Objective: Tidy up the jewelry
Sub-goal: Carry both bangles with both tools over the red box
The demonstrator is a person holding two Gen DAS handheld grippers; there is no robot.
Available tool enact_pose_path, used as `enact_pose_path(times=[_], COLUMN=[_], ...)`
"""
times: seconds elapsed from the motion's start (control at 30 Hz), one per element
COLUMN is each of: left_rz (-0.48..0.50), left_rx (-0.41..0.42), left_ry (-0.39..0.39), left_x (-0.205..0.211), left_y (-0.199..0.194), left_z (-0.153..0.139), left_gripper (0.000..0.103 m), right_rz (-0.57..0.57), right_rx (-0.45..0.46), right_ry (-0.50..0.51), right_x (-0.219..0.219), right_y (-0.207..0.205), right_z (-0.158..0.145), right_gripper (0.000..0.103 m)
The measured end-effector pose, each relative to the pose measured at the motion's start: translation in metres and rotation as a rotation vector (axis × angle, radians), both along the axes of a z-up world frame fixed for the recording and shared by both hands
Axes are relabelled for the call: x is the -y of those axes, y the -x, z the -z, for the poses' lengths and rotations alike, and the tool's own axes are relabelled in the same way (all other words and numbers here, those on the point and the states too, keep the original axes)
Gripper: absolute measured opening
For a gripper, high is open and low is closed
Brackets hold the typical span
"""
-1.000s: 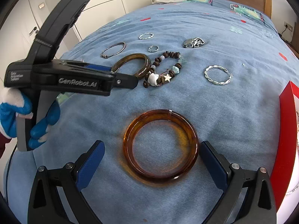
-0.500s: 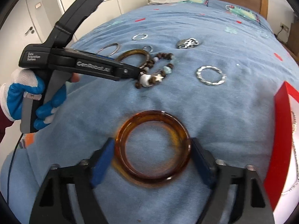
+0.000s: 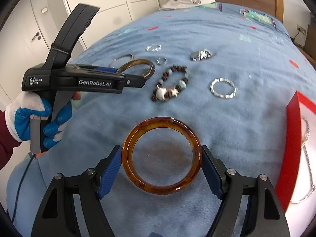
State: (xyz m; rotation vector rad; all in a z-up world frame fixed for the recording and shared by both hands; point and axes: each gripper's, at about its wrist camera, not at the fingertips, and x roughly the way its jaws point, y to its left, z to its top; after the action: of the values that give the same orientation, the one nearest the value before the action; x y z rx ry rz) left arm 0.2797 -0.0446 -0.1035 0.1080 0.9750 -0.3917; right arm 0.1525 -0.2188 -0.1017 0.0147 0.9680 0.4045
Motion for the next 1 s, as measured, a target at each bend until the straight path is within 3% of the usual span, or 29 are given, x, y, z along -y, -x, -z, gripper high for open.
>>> enact_pose_path(times=[0.27, 0.43, 0.73, 1.0], left_rz=[-0.005, 0.028, 0.165, 0.295], left_rx=[0.051, 0.082, 0.101, 0.072], left_ry=[0.01, 0.026, 0.08, 0.095], left_x=[-0.008, 0.009, 0.089, 0.188], left_y=[0.016, 0.03, 0.06, 0.078], left_z=[-0.035, -0.059, -0.091, -0.087], left_gripper=[0.071, 0.071, 0.071, 0.071], right_rz=[0.02, 0.064, 0.16, 0.161], right_rx=[0.065, 0.103, 0.115, 0.079], right_ry=[-0.013, -0.001, 0.073, 0.146], right_x=[0.007, 0.033, 0.125, 0.201], right_y=[0.008, 0.014, 0.041, 0.045], right_z=[-0.034, -0.056, -0.08, -0.074], right_gripper=[0.077, 0.077, 0.077, 0.077])
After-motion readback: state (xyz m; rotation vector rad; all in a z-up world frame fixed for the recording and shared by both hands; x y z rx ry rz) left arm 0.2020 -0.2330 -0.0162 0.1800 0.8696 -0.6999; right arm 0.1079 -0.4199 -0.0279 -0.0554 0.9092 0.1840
